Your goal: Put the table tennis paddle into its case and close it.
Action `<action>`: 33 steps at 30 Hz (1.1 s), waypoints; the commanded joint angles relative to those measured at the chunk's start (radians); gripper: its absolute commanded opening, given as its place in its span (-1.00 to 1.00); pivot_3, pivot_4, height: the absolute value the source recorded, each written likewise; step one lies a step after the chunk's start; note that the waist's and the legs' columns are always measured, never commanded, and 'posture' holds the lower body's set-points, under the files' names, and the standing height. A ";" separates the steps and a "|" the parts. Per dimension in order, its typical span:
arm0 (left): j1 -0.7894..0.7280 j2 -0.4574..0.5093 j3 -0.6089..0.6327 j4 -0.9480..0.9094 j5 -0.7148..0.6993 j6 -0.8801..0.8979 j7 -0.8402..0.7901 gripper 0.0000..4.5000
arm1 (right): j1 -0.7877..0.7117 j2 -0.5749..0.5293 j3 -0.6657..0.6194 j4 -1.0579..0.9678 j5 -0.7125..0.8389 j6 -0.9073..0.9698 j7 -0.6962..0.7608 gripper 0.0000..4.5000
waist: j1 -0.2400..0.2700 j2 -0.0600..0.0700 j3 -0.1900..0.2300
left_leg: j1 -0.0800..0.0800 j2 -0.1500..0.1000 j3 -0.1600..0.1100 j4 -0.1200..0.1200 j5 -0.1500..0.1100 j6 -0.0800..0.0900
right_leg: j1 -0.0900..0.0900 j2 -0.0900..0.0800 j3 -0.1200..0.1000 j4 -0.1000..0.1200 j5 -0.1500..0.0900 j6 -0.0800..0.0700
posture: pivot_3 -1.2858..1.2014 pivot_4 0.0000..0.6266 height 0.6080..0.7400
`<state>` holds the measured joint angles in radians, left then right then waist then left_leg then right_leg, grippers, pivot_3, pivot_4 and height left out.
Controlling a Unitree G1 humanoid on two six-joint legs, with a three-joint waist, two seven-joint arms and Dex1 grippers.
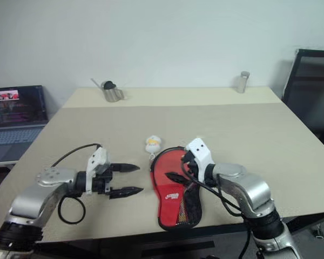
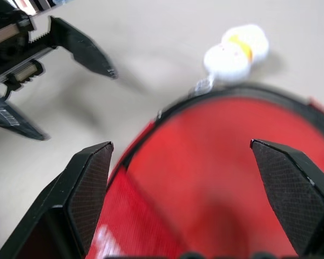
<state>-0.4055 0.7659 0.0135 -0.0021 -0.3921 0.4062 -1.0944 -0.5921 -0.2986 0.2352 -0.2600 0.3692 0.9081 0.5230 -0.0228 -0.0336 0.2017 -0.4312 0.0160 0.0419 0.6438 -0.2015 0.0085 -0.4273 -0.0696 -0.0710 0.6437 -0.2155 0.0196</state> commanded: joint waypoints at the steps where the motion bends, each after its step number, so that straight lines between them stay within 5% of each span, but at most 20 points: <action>1: -0.077 -0.023 0.036 0.071 0.052 -0.032 0.102 1.00 | -0.012 0.003 0.023 0.057 -0.054 -0.099 0.004 0.99 | 0.001 0.000 0.000 | 0.000 0.000 0.000 0.000 0.000 0.000 | 0.000 0.000 0.000 0.000 0.000 0.000 | 0.03 -0.52 1.00; 11: -0.342 -0.165 0.012 0.337 0.139 -0.012 0.297 1.00 | 0.007 0.012 0.054 0.083 -0.119 -0.138 0.003 0.99 | 0.017 0.000 0.000 | -0.001 -0.001 0.000 0.001 0.000 0.000 | 0.000 0.001 0.000 0.002 0.000 0.001 | 0.03 -0.52 1.00; 22: -0.745 -0.354 -0.049 1.072 0.312 -0.168 0.368 1.00 | -0.003 0.046 0.057 0.114 -0.148 -0.159 -0.003 0.99 | 0.021 -0.001 0.000 | -0.001 -0.002 0.001 0.002 0.000 0.000 | 0.001 0.001 -0.003 0.001 0.001 0.003 | 0.03 -0.52 1.00; 33: -0.801 -0.407 -0.057 1.294 0.410 -0.195 0.355 1.00 | 0.010 0.070 0.048 0.100 -0.172 -0.156 -0.022 0.99 | 0.018 -0.001 0.000 | -0.001 -0.001 0.002 0.002 0.000 0.000 | -0.001 0.002 -0.003 0.002 0.002 0.003 | 0.03 -0.52 1.00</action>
<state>-1.1833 0.3619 -0.0443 1.2894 0.0022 0.2262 -0.7372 -0.5767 -0.2306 0.2970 -0.1308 0.2010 0.7702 0.5075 -0.0050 -0.0349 0.2017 -0.4321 0.0149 0.0436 0.6460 -0.2013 0.0087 -0.4283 -0.0673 -0.0735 0.6459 -0.2140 0.0223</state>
